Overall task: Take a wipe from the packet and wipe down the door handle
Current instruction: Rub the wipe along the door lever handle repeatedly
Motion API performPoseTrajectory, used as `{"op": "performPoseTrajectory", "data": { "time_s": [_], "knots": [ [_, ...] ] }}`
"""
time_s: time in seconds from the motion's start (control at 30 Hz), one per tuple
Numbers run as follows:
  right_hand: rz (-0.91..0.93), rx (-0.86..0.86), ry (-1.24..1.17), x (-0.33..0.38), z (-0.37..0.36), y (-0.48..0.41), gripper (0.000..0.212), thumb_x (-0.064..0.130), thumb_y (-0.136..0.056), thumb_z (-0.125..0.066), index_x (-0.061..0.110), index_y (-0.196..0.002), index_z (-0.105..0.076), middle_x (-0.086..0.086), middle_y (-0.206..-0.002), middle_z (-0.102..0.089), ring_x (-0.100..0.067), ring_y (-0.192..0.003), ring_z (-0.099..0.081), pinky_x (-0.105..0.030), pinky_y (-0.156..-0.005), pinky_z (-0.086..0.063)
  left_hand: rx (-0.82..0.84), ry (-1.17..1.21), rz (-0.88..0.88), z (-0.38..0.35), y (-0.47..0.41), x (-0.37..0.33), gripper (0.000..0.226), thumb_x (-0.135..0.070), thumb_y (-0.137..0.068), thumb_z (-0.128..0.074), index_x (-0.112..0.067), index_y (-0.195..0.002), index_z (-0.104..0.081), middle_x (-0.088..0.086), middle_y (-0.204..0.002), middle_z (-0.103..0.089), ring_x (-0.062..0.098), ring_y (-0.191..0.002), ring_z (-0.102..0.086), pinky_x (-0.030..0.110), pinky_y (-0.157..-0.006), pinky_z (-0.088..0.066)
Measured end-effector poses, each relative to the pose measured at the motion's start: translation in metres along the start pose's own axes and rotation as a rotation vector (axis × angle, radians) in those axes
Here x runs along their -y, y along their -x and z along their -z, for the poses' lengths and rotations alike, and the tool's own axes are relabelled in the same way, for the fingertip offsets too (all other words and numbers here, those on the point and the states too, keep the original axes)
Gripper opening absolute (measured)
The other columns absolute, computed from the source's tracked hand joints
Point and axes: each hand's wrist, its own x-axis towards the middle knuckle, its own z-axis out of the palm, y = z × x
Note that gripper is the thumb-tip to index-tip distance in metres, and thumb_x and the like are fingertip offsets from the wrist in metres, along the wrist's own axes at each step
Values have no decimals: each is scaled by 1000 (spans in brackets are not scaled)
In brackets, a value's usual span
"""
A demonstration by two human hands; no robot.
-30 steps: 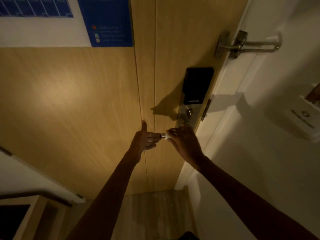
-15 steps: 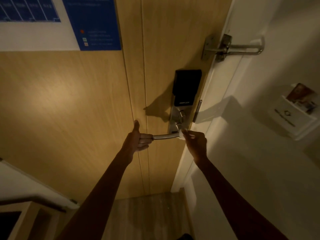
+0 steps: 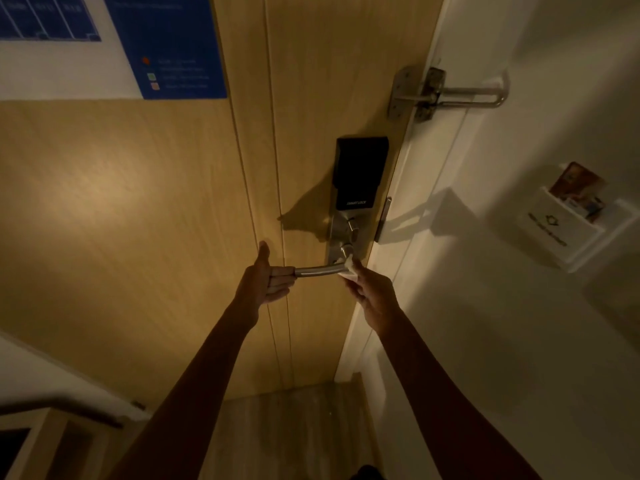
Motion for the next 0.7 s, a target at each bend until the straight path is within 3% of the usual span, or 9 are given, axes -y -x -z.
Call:
{"op": "performPoseTrajectory", "data": {
  "time_s": [0.1, 0.17, 0.23, 0.3, 0.37, 0.47, 0.57, 0.7],
  "knots": [
    [350, -240, 436, -16, -1, 9, 23, 30, -86, -71, 7, -88, -73, -1, -79, -73, -5, -68, -67, -27, -74, -56, 9, 12, 15, 0, 0, 0, 79, -71, -87, -31, -4, -92, -73, 13, -87, -73, 20, -84, -69, 29, -71, -55],
    [671, -409, 589, -17, 2, 14, 18, 27, -88, -69, 10, -87, -75, 2, -78, -74, 0, -68, -66, -15, -75, -53, 17, 7, 1, -1, 2, 1, 79, -71, -87, -34, -3, -98, -72, 14, -93, -73, 21, -90, -69, 29, -76, -55],
    [852, -396, 632, -15, 3, 15, 20, 22, -89, -69, 10, -104, -73, 1, -97, -73, -3, -87, -67, -9, -84, -47, 14, 13, -19, -1, 6, 3, 78, -70, -87, -36, -1, -104, -70, 16, -99, -72, 23, -95, -69, 30, -80, -55],
    [1003, -225, 836, -20, 6, 9, 28, 18, -88, -68, 12, -116, -67, 0, -113, -70, -9, -106, -64, -22, -91, -51, 6, 26, -34, -2, 9, 3, 78, -68, -88, -37, 1, -109, -69, 18, -105, -71, 25, -98, -68, 31, -84, -55],
    [1062, -122, 1078, -25, 12, -1, 37, 21, -88, -67, 18, -125, -61, -3, -124, -65, -18, -117, -58, -34, -91, -55, 2, 22, -37, -2, 9, 2, 77, -66, -89, -38, 2, -111, -67, 19, -107, -70, 25, -101, -67, 32, -88, -54],
    [1054, -92, 1248, -22, 7, -11, 42, 25, -87, -68, 22, -128, -58, -6, -131, -60, -27, -125, -50, -37, -94, -53, 0, 11, -29, -3, 8, 2, 78, -67, -88, -38, 2, -112, -68, 19, -108, -70, 24, -99, -68, 33, -87, -54],
    [1164, 48, 1455, -17, -9, -16, 39, 24, -87, -69, 18, -125, -59, -2, -128, -63, -26, -130, -47, -42, -101, -47, -14, 14, -17, -2, 6, 2, 82, -70, -87, -35, 0, -108, -69, 20, -108, -70, 23, -93, -68, 33, -85, -55],
    [1048, -26, 1362, -7, 19, -20, 44, 30, -87, -68, 29, -129, -57, 0, -132, -58, -23, -127, -42, -33, -90, -53, 17, 2, 17, -4, 9, -3, 83, -69, -89, -31, 2, -114, -65, 19, -115, -67, 27, -106, -64, 38, -97, -50]
  ]
}}
